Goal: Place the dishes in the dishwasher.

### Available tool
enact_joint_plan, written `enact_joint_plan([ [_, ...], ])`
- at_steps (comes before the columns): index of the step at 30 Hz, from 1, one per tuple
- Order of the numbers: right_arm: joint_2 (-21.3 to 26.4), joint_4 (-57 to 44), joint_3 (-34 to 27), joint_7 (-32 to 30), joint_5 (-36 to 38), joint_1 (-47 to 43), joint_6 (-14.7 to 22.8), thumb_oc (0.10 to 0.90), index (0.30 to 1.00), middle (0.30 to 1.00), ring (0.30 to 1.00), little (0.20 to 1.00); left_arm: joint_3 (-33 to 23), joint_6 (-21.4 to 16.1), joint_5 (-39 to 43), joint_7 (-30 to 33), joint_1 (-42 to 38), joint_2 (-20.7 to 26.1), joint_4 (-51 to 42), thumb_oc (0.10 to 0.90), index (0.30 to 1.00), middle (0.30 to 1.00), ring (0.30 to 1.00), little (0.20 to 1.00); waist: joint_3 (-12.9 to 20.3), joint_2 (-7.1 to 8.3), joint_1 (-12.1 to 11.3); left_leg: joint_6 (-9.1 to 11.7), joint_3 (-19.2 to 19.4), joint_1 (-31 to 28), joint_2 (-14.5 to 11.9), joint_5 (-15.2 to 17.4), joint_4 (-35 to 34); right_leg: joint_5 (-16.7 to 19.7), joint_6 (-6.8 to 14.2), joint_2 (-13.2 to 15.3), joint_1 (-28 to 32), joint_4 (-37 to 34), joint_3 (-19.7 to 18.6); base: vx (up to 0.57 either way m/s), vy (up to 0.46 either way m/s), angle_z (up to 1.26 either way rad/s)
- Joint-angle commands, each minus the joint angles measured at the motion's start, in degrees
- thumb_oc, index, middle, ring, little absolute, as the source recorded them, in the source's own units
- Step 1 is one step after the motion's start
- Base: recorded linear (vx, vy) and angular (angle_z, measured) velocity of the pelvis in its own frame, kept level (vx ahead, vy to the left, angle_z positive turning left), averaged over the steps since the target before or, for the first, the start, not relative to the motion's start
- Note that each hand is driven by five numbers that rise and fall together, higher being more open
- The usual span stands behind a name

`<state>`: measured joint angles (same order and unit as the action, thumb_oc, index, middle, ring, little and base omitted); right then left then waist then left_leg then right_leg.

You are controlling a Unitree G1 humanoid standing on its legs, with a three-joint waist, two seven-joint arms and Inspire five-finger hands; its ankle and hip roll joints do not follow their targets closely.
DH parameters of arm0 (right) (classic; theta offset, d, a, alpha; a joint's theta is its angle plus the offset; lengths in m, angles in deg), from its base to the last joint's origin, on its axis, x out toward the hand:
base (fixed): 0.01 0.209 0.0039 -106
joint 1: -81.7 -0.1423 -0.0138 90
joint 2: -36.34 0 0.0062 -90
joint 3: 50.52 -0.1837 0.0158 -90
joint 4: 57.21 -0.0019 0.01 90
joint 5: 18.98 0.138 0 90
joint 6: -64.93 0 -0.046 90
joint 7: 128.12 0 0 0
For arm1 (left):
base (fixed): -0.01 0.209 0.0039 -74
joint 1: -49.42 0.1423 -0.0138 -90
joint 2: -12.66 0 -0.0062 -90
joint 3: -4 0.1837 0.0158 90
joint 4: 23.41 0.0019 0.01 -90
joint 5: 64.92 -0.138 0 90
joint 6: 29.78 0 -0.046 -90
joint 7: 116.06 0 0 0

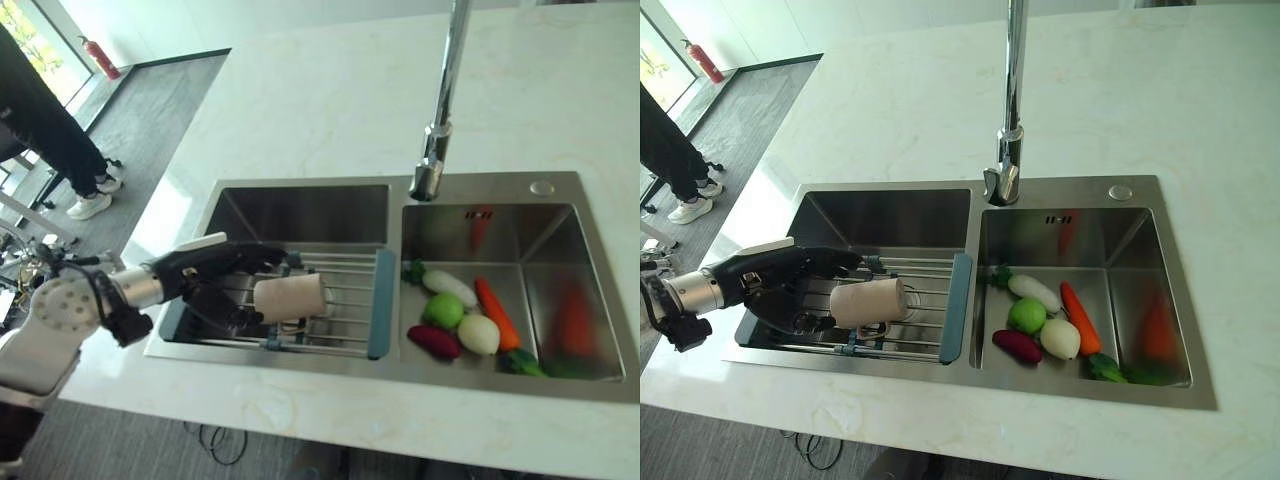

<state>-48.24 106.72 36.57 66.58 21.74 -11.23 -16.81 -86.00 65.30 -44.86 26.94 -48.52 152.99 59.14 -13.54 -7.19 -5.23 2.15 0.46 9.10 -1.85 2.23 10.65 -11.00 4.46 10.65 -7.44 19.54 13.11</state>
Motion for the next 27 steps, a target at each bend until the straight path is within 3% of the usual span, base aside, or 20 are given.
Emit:
enact_joint_plan([
  [1, 3.3, -2.5, -1.1, 1.0, 1.9, -0.8, 1.6, 0.8, 0.9, 0.9, 0.9, 0.9, -4.2, -2.2, 1.0, 0.0, -7.3, 0.5, -0.4, 0.8, 0.9, 0.9, 0.9, 0.9, -0.7, -0.24, 2.0, 0.1, 3.4, 0.1, -1.6, 9.2, 6.5, -0.6, 3.8, 2.2, 1.4, -2.4, 0.1, 0.01, 0.005, -0.04],
  [7, 3.3, -2.2, -1.8, 1.7, 1.7, 0.3, 2.0, 0.8, 0.9, 0.9, 0.9, 0.9, 0.4, -4.5, -5.6, 2.5, -11.7, -0.5, 0.1, 0.8, 0.9, 0.9, 0.9, 0.9, -2.0, -0.26, 4.2, 0.2, 4.3, 0.3, -1.7, 9.4, 6.5, 0.0, 4.2, 2.2, 0.1, -2.4, -1.6, 0.01, 0.018, -0.1],
  [16, 2.9, -4.2, -1.5, 2.3, 3.5, 0.6, 4.0, 0.8, 0.9, 0.9, 0.9, 0.9, 10.7, -0.8, -20.1, -1.2, -19.2, -2.2, 3.6, 0.8, 0.9, 0.9, 0.9, 0.9, -4.4, -0.49, 7.2, 0.1, 5.7, 1.7, -1.6, 9.5, 6.5, 1.4, 4.9, 2.6, -2.6, -2.4, -3.7, -0.01, 0.03, -0.11],
  [21, 2.8, -4.9, -1.7, 2.5, 3.8, 0.7, 4.5, 0.8, 0.9, 0.9, 0.9, 0.9, 14.8, -0.5, -26.3, -2.0, -21.8, -2.3, 5.1, 0.8, 0.9, 0.9, 0.9, 0.9, -4.9, -0.31, 8.1, -0.1, 6.1, 1.9, -1.4, 9.5, 6.5, 1.7, 5.1, 2.6, -3.1, -2.4, -4.4, -0.01, 0.021, -0.08],
  [27, 2.4, -5.5, -1.8, 2.6, 3.7, 0.9, 4.6, 0.8, 0.9, 0.9, 0.9, 0.9, 17.5, 2.3, -28.2, -4.5, -24.0, -2.4, 6.0, 0.8, 0.9, 0.9, 0.9, 0.9, -5.4, -0.09, 8.4, -0.3, 6.3, 1.8, -1.3, 9.6, 6.5, 2.0, 5.1, 2.5, -3.3, -2.4, -4.5, 0.0, 0.0, -0.01],
])
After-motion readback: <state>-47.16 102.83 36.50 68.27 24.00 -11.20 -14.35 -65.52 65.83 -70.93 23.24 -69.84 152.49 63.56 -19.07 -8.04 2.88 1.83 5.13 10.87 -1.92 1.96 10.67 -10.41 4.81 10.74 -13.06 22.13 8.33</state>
